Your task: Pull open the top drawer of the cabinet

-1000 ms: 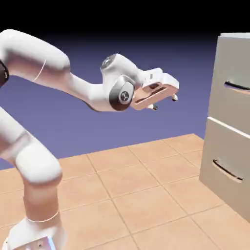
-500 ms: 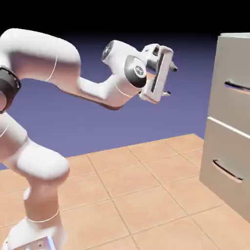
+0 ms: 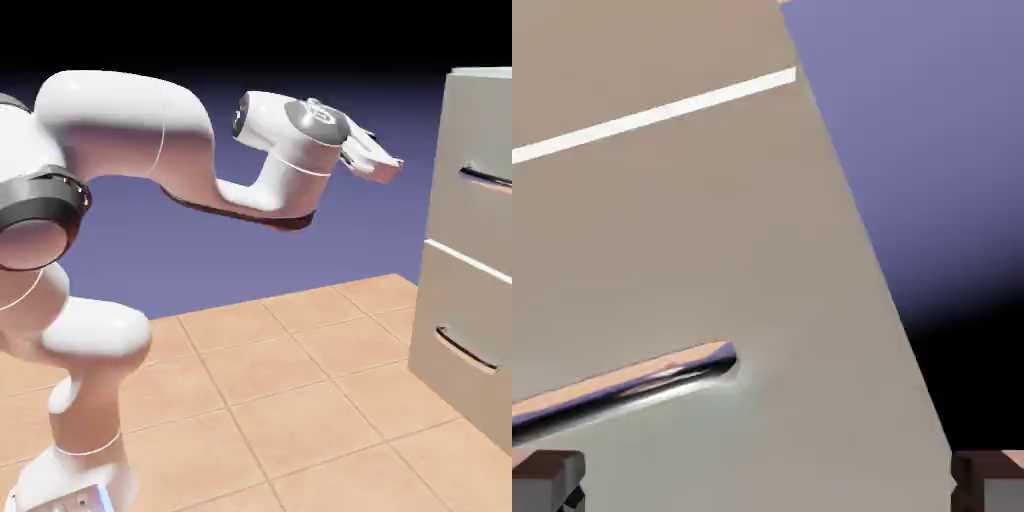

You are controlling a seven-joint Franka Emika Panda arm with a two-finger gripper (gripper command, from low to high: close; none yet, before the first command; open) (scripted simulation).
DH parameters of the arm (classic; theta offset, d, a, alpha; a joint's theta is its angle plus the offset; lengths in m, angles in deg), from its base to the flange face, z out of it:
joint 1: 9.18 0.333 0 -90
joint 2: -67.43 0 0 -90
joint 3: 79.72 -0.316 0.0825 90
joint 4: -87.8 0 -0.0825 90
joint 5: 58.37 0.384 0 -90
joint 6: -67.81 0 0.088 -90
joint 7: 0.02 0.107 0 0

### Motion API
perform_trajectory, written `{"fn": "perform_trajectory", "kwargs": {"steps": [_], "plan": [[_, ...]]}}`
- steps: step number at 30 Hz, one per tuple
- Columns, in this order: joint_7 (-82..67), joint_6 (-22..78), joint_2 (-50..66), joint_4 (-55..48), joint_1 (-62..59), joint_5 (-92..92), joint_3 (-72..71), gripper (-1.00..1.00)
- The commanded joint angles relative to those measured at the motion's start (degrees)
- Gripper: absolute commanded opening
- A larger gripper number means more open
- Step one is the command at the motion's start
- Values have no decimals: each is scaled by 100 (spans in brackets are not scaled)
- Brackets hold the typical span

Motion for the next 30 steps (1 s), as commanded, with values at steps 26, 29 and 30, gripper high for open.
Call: {"fn": "perform_trajectory", "kwargs": {"steps": [26, 29, 30], "plan": [[-4952, 331, -245, -2038, 3246, -5819, 3110, 100], [-5041, 240, -280, -2529, 3869, -5772, 3599, 100], [-5071, 210, -291, -2692, 4077, -5757, 3762, 100]]}}
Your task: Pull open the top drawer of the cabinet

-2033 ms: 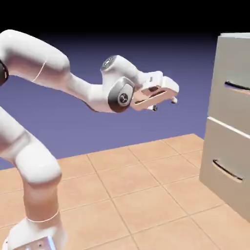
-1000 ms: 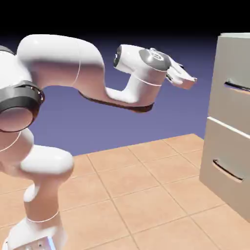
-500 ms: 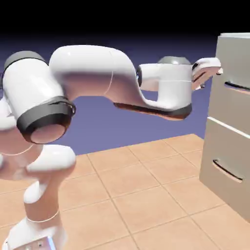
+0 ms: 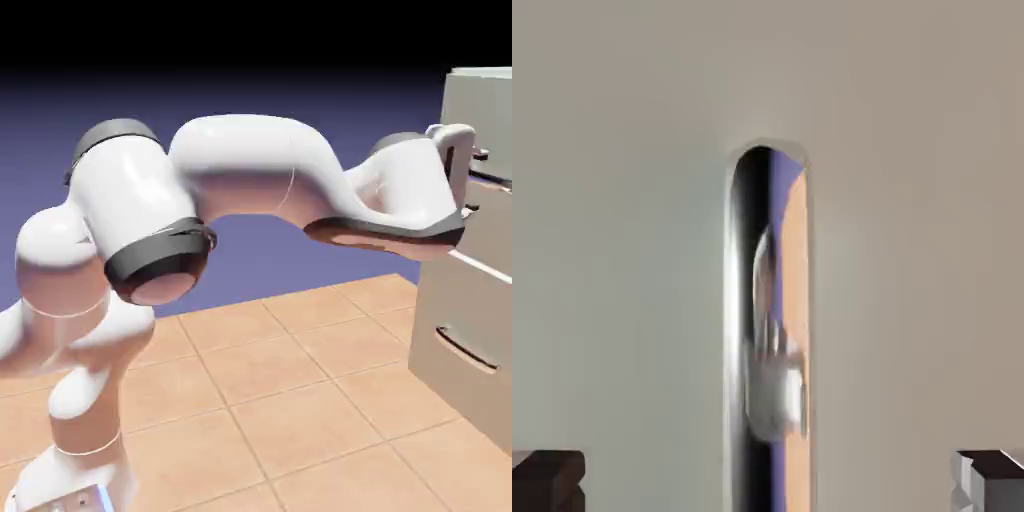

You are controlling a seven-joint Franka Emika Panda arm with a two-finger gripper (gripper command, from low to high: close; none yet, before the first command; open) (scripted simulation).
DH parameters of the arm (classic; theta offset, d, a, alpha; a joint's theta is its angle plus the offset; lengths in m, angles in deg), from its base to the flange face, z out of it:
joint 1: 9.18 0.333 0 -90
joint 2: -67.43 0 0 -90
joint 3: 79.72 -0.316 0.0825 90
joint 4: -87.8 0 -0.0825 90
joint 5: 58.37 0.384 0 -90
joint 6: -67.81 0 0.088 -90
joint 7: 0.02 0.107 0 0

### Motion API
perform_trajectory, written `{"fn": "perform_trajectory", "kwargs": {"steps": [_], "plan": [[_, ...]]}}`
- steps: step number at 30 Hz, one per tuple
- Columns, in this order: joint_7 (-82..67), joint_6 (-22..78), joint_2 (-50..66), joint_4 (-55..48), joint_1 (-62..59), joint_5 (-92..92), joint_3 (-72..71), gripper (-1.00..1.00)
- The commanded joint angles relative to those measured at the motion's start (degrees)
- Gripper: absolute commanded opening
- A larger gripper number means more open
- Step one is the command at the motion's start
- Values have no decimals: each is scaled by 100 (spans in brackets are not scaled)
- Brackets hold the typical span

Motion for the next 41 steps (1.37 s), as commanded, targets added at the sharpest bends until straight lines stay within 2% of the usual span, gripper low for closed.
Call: {"fn": "perform_trajectory", "kwargs": {"steps": [1, 2, 3, 22, 37, 38, 41], "plan": [[-30, -30, -11, -164, 208, 16, 163, 100], [-54, -55, -21, -297, 377, 28, 296, 100], [-54, -55, -21, -297, 377, 28, 296, -100], [279, 251, -235, 2456, -3359, -77, -2626, -100], [580, -358, -1402, 4413, -6454, -32, -4813, -100], [580, -358, -1402, 4413, -6455, -32, -4814, 100], [504, -571, -1719, 4673, -6870, 65, -5031, 100]]}}
